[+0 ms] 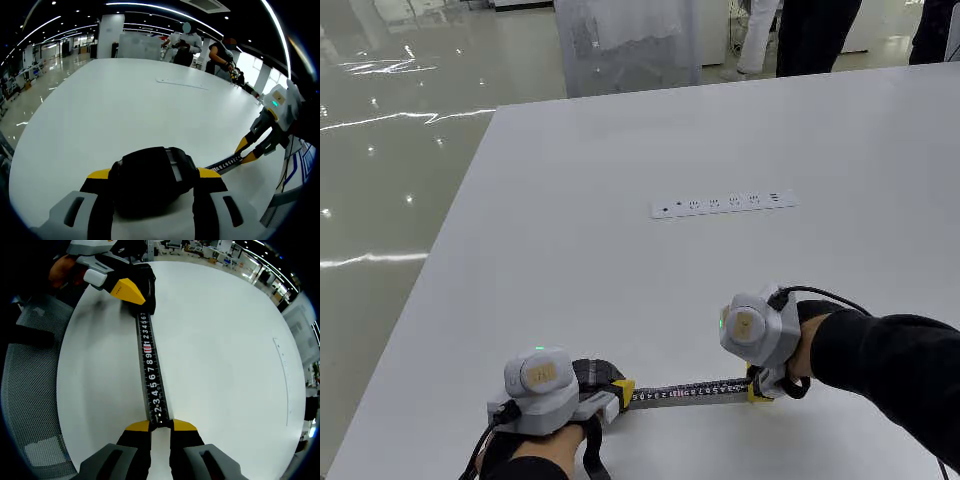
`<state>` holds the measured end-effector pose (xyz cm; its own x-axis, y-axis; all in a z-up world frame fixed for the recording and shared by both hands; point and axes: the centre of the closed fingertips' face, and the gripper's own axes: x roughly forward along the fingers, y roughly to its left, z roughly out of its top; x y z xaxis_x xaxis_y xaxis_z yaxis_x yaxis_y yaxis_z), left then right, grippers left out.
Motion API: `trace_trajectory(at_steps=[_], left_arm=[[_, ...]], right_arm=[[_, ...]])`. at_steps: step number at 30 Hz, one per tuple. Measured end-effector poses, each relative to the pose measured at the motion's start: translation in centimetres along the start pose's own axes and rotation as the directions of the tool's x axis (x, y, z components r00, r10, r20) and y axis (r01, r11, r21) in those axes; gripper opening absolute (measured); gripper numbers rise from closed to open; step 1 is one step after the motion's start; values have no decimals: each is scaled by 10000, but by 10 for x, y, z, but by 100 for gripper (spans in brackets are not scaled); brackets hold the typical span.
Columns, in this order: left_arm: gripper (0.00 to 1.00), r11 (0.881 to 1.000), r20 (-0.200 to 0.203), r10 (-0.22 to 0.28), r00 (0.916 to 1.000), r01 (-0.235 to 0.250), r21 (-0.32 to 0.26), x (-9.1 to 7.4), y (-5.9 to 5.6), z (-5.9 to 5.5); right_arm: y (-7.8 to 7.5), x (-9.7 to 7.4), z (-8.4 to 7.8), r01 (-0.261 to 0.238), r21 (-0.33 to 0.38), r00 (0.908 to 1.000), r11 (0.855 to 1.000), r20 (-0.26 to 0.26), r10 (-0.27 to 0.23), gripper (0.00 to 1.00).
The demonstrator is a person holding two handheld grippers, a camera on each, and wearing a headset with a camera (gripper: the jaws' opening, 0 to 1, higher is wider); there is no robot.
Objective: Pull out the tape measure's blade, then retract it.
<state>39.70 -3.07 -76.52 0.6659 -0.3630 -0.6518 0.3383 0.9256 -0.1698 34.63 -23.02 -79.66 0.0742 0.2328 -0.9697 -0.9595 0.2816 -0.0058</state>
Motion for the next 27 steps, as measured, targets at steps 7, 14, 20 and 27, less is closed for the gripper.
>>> trace_trajectory(at_steps=[7,14,20,27], left_arm=[[59,10000,-29,7,10000,-7,1,0,0,0],[59,10000,-29,12,10000,-12,6,0,-1,-1],[59,10000,-64,15,10000,-15,-3,0,0,-1],[59,10000,-75,3,10000,-3,3,0,-1,-1]], right_arm=[[0,1,2,21,52,10000,10000,29,-21,8],[0,1,4,-26,50,10000,10000,70,25,8],[1,2,5,-31,-7,10000,10000,29,31,8],[1,3,7,-16,12,10000,10000,75,16,8]])
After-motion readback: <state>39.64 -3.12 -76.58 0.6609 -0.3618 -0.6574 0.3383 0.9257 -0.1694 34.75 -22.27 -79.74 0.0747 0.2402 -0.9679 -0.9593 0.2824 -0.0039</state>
